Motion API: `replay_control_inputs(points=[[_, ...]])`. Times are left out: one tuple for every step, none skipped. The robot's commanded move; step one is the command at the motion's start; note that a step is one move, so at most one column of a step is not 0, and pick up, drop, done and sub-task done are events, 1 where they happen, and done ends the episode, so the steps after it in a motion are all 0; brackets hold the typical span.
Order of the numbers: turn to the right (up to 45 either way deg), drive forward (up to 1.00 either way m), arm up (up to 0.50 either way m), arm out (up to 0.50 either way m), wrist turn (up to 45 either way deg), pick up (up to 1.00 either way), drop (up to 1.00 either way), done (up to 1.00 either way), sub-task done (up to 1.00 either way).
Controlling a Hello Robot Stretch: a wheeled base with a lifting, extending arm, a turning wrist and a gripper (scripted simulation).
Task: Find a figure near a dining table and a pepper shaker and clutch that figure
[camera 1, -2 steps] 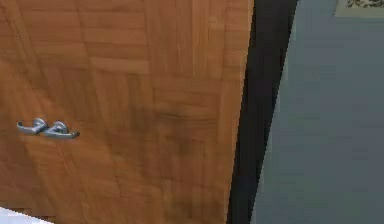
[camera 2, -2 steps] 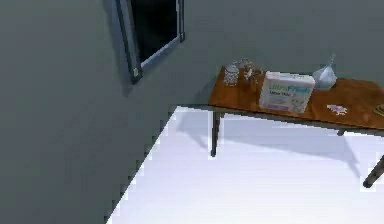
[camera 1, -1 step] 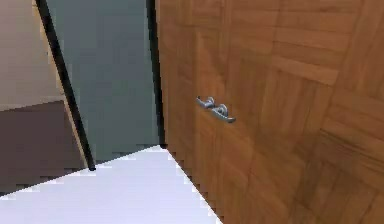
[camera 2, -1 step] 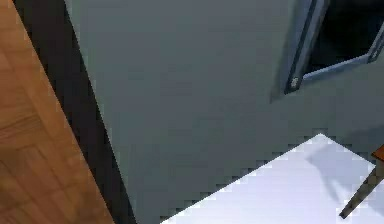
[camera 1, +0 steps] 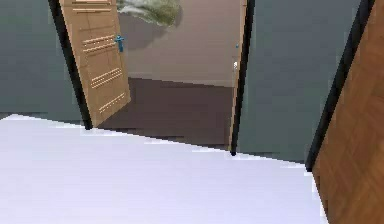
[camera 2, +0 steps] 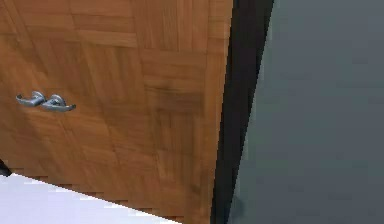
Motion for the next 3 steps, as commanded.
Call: replay_control_inputs(points=[[-6.0, 0.00, 0.00, 0.00, 0.0, 0.00, 0.00, 0.00, 0.00], [0.0, 1.00, 0.00, 0.00, 0.0, 0.00, 0.00, 0.00, 0.00], [0.0, 1.00, 0.00, 0.00, 0.0, 0.00, 0.00, 0.00, 0.00]])
